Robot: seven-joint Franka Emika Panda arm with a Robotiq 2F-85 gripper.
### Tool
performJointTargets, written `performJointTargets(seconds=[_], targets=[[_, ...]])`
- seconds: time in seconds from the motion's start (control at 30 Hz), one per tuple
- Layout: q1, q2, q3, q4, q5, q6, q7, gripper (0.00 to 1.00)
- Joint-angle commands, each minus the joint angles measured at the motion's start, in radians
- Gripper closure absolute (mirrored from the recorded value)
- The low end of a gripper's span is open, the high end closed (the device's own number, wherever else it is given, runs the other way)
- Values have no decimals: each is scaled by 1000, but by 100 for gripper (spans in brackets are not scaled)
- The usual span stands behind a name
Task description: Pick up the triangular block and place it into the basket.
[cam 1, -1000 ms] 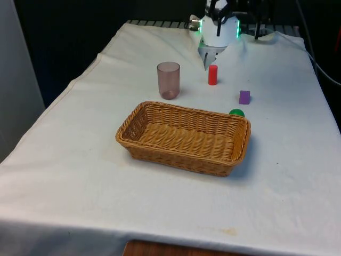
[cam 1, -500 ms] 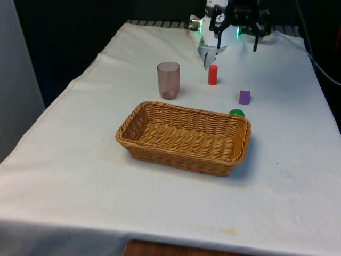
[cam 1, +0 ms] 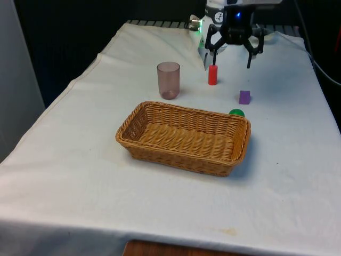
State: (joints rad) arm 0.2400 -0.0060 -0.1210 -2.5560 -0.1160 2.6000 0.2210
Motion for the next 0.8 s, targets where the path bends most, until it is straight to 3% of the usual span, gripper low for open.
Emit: performJointTargets(seconds=[0.0, 0.13, 0.53, 0.7, 0.73, 0.77], targets=[[1, 12, 1, -6, 17, 25, 1, 0], [0, 33, 1, -4, 19, 32, 3, 0], [5, 34, 20, -72, 17, 95, 76, 0], [5, 58, 27, -99, 17, 149, 98, 0], [3, 54, 27, -98, 20, 134, 89, 0], [5, 70, 29, -105, 20, 172, 98, 0]])
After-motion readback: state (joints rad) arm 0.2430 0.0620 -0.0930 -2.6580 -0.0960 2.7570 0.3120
